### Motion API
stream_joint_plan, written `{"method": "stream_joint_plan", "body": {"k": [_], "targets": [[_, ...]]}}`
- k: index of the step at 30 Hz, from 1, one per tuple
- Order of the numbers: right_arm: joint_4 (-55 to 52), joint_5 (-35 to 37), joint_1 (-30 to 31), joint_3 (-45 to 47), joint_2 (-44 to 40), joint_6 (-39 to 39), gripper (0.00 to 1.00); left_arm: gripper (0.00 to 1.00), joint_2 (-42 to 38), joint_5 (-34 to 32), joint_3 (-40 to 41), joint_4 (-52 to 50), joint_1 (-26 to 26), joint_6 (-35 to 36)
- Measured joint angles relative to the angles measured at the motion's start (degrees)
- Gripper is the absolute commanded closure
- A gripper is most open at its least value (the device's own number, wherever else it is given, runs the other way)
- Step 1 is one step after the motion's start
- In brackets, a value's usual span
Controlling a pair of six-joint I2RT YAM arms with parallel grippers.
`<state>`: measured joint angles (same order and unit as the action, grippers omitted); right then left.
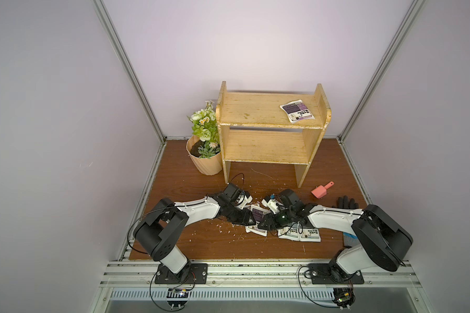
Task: Place the bagged coffee beans on the shelf by color
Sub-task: Pick up the bagged coffee beans at the center of the board.
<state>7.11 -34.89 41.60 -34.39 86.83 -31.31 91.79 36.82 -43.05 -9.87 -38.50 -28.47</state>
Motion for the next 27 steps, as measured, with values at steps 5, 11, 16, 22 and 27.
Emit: {"method": "stream_joint_plan", "body": {"k": [5, 11, 16, 22, 27], "targets": [[0.5, -1.9, 0.0, -1.0, 1.5, 0.9, 0.50, 0.74, 0.5, -1.0, -0.3, -0.5, 0.0, 0.2], [-0.2, -2.8, 0.0, -2.7, 3.0, 1.9, 0.50, 1.00, 0.9, -1.5, -0.3, -0.6, 0.0, 0.4], [-1.1, -2.4, 0.1, -4.3, 3.3, 2.4, 0.49, 1.00, 0.4, -2.2, -0.3, -0.5, -0.1, 0.1], [-3.3, 1.8, 0.2, -4.6, -4.7, 4.5, 0.46, 1.00, -7.2, -7.0, -0.1, -0.1, -0.2, -0.1], [-3.6, 6.2, -0.1, -4.9, -15.1, 5.2, 0.46, 1.00, -20.7, -8.7, 1.7, 3.4, 1.3, -0.8]]}}
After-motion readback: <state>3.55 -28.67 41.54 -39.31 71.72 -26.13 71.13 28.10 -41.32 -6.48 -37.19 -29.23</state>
